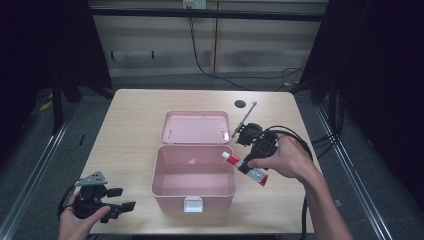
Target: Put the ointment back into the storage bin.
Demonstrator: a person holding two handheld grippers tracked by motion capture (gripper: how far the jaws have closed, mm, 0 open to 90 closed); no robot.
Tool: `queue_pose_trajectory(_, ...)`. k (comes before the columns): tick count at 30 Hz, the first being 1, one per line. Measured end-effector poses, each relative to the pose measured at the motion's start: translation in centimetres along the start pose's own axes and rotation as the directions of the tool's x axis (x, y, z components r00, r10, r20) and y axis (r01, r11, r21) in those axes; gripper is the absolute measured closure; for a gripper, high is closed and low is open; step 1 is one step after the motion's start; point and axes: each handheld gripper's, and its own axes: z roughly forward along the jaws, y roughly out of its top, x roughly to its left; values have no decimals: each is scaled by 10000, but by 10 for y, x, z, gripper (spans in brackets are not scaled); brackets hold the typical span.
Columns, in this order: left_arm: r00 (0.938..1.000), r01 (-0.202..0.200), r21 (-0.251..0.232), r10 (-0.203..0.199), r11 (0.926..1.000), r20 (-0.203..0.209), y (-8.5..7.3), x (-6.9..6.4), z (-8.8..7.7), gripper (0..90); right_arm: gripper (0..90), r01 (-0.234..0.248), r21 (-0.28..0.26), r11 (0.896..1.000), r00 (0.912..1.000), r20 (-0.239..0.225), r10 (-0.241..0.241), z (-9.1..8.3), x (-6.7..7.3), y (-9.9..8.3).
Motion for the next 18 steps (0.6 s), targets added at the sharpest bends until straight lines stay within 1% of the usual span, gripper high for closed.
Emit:
queue_pose_trajectory(2, 10000, -36, 26, 36, 10000, 53, 0, 0, 0, 219, 707, -110, -71, 9999, 9999, -59, 110, -2, 2, 4)
queue_pose_trajectory(6, 10000, -13, 21, 12, 10000, 70, 0, 0, 0, 206, 708, 47, -183, 9998, 10000, -59, -48, -3, 5, 13)
queue_pose_trajectory(9, 9999, -27, 5, 27, 10000, 116, 0, 0, -1, 205, 708, 344, -144, 9993, 9993, -138, -346, 0, 9, 20)
queue_pose_trajectory(11, 9999, -32, -30, 32, 10000, 129, 0, 0, -1, 194, 708, 404, -121, 9991, 9990, -203, -407, 2, 11, 25)
queue_pose_trajectory(12, 9999, -1, -56, 1, 10000, 126, 0, 0, -1, 184, 708, 496, -199, 9986, 9986, -193, -499, 3, 12, 27)
queue_pose_trajectory(14, 9998, -39, -114, 41, 9999, 192, 0, 0, -1, 172, 708, 552, -141, 9984, 9981, -282, -556, 4, 14, 31)
queue_pose_trajectory(15, 9998, -12, -142, 15, 9999, 219, 0, 0, -1, 172, 708, 598, -148, 9981, 9979, -234, -602, 5, 15, 32)
queue_pose_trajectory(16, 9997, -39, -112, 42, 9999, 242, 0, 0, -1, 170, 708, 593, -165, 9981, 9980, -226, -596, 5, 16, 33)
queue_pose_trajectory(18, 9997, -20, -110, 23, 9999, 241, 0, 0, -1, 162, 708, 728, -177, 9972, 9969, -286, -733, 4, 18, 37)
